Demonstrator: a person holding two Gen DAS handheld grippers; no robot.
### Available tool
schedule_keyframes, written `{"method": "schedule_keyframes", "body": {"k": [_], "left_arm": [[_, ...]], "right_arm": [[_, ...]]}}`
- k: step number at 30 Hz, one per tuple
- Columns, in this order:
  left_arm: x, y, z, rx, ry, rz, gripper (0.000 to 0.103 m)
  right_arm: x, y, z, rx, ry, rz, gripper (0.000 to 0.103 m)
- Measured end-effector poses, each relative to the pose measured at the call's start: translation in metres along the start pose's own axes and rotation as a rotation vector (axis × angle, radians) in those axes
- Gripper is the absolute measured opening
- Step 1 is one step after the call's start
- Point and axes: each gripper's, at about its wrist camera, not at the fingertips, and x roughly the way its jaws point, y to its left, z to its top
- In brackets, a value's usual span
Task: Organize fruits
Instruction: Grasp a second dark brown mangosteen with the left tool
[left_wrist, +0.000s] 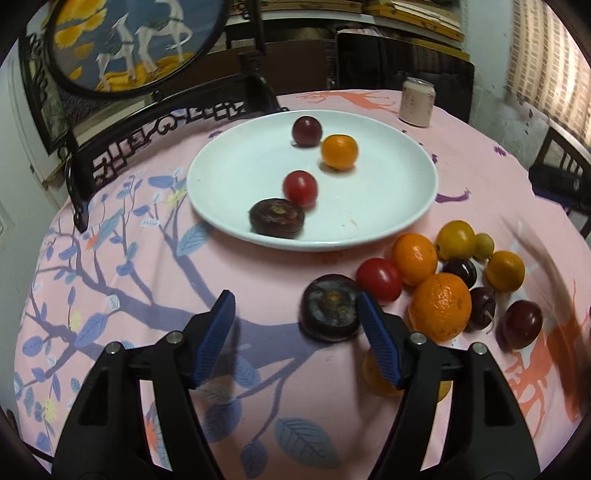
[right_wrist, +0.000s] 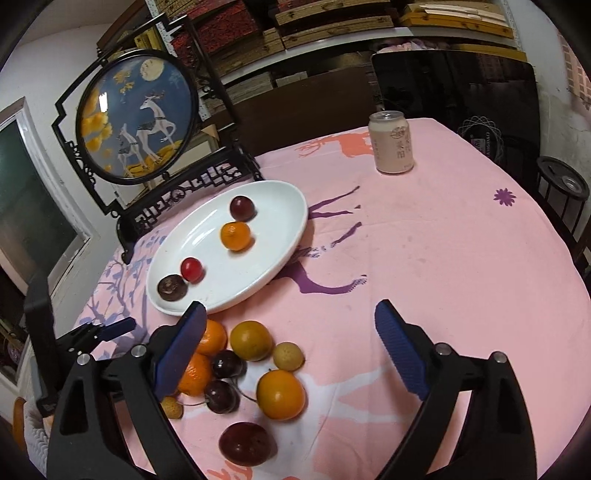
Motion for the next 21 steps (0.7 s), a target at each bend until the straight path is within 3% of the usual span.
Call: {"method": "schedule_keyframes", "body": {"k": [4,8,11,14,18,21], "left_arm": [[0.006,-0.005,0.0,0.014,0.006,0.0,0.074],[0.006,0.0,0.001,0.021,0.002,0.042,0.088],[-0.004,0.021,0.002,-0.016,-0.021,0.111,0.089],[-0.012,0.04,-0.003,-0.088,-0.018,0.09,0.088],[-0.009,0.029,-0.012,-0.043,-0.008,0.118,0.088],[-0.005,0.019,-0.013,-0.011,-0.006,0.092,0.087]], "right_arm": [[0.0,0.001,-0.001,0.007,0.003,0.015,0.092],[0.0,0.0,-0.001,0.008,0.009,0.012,0.092],[-0.001,0.0,-0.001,0.007,0.005,0.011,0.092],[-0.003,0.001,-0.001,0.006,0.001,0.021,0.092],[-0.004,0.005,-0.003,-0.001,0.004,0.036,0.092],[-0.003,0.007,-0.004,-0.014,0.007,0.031,0.092]]}}
